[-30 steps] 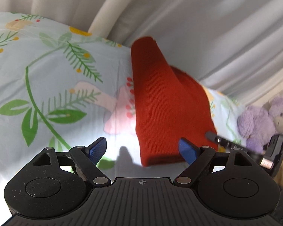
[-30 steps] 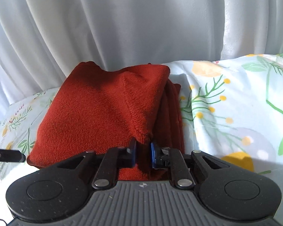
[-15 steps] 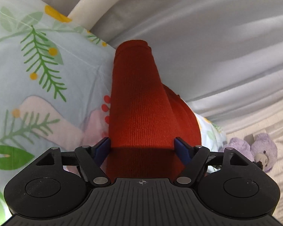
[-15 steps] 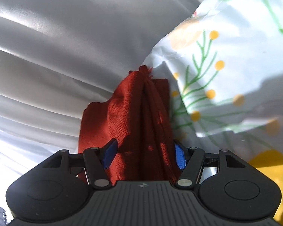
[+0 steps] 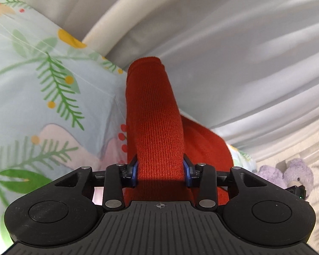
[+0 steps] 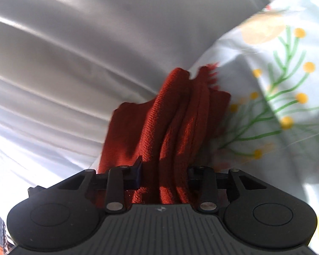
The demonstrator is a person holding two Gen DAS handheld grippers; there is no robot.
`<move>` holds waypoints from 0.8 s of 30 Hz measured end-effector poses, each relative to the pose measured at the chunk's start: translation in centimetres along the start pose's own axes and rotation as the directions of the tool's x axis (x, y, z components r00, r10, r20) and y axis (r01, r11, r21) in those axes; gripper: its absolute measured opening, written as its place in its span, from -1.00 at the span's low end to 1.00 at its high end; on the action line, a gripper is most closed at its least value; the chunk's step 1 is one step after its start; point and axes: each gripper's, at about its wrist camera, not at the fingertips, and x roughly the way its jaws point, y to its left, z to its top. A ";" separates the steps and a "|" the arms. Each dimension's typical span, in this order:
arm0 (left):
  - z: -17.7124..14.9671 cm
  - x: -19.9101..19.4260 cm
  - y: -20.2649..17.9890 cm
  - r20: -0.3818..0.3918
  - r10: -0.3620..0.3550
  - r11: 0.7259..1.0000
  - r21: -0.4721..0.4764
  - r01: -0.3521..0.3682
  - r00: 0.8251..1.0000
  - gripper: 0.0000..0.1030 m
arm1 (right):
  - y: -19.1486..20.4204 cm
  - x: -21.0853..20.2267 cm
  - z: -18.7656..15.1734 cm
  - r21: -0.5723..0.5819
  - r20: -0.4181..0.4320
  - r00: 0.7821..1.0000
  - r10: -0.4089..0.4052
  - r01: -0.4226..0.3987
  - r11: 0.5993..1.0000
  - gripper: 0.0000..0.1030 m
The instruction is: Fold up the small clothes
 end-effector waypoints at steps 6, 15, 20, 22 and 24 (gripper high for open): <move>-2.0 -8.1 1.1 0.100 0.152 0.986 0.055 -0.158 0.983 -0.15 | 4.2 3.5 -2.8 -0.039 -0.123 0.986 0.112 -0.118 0.992 -0.41; -4.7 -14.8 2.4 0.332 0.359 0.925 -0.001 -0.380 0.872 0.29 | 7.8 1.5 -7.8 -0.219 -0.014 0.998 -0.055 0.051 0.974 -0.11; -4.7 -12.8 2.5 0.297 0.392 0.909 0.019 -0.416 0.871 0.44 | 9.4 2.2 -10.7 -0.280 -0.049 0.997 -0.059 0.043 0.959 -0.11; -5.0 -11.5 2.2 0.268 0.414 0.895 0.056 -0.443 0.870 0.44 | 9.4 3.7 -11.4 -0.269 -0.100 0.994 -0.053 0.024 0.963 -0.14; -5.7 -10.5 1.9 0.244 0.415 0.891 0.085 -0.446 0.876 0.45 | 10.1 4.7 -12.1 -0.319 -0.095 0.991 -0.096 0.061 0.946 -0.74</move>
